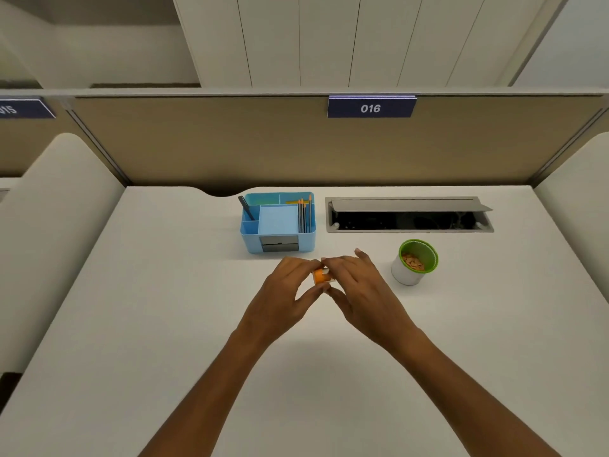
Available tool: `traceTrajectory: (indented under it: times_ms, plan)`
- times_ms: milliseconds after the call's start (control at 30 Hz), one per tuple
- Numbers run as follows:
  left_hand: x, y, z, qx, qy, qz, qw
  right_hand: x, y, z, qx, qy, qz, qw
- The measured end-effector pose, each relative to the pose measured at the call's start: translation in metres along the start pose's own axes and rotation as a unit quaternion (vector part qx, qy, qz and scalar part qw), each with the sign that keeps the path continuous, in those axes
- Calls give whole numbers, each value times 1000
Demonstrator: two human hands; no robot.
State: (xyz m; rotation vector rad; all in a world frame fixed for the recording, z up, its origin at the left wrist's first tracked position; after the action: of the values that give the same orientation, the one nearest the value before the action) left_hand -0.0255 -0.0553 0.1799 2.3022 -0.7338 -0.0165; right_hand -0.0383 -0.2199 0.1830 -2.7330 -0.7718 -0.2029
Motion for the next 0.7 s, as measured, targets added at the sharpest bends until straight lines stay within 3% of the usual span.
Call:
traceTrajectory:
  times_ms: [700]
  plan:
    - [-24, 37, 6, -269, 70, -106, 955, -36, -28, -40, 7, 8, -19, 1000]
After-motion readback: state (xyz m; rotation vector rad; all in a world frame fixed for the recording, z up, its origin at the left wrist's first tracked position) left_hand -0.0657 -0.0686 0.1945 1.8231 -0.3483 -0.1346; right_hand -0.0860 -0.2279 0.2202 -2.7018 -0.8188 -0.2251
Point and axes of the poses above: each hand's wrist, its own x-axis towards the middle knuckle, its own z-axis out of the palm, y = z × x, the point moved 3 cm from there along x, towards the middle knuckle, and after that the axes turned 11 degrees about -y, right-handed, at the moved point
